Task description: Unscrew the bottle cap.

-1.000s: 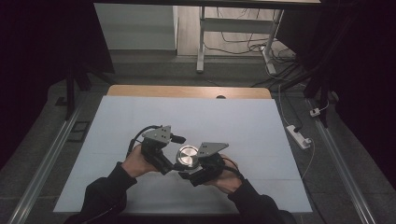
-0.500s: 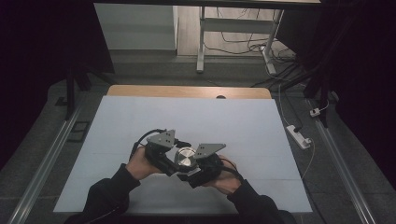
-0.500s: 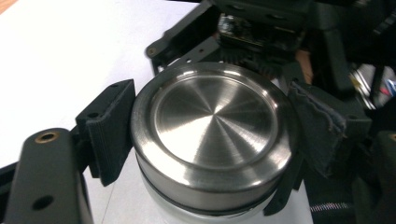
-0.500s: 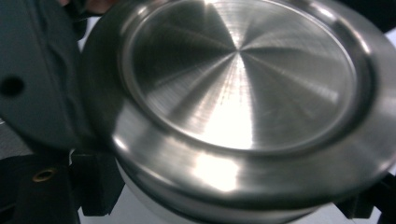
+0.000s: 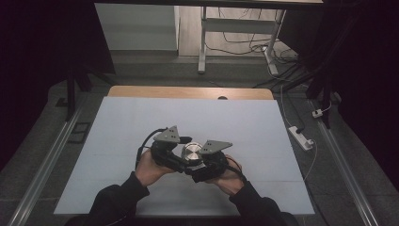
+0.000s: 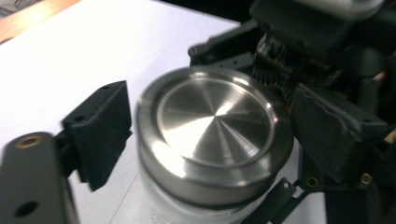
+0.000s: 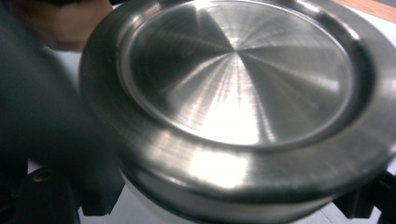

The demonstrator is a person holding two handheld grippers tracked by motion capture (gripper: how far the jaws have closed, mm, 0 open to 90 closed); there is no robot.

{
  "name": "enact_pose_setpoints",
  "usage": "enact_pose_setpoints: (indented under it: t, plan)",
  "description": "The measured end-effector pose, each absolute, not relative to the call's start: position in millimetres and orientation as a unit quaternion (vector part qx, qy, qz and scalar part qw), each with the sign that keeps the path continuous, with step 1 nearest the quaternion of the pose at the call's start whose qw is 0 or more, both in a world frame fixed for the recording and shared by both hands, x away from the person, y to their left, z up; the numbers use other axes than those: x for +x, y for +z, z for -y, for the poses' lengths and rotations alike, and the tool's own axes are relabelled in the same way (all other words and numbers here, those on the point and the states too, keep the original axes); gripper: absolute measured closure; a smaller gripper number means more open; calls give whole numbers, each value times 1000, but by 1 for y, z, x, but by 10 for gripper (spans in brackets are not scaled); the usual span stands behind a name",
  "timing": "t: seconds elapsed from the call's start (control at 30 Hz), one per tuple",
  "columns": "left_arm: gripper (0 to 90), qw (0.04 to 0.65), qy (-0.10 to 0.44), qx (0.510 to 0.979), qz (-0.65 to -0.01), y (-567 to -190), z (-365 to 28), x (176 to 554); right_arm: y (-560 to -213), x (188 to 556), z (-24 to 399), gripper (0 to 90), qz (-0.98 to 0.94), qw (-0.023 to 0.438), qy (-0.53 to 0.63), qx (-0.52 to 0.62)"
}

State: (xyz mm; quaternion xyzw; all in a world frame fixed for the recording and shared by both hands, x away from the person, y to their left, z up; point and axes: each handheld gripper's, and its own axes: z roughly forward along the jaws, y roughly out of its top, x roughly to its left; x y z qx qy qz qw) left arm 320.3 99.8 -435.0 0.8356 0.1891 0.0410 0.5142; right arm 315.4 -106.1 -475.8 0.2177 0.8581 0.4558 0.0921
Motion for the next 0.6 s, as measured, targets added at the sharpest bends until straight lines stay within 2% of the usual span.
enact_pose_setpoints:
  t: [0.23, 0.4, 0.6]
  plan:
    - [90, 502, 39, 853, -137, -428, -115, 321, -475, 314, 106, 146, -864, 68, 463, 187]
    - [93, 492, 13, 866, -89, -431, -115, 321, -475, 307, 101, 145, -872, 48, 464, 152]
    - [156, 479, 0, 876, -61, -437, -108, 320, -476, 303, 97, 146, -876, 41, 461, 134]
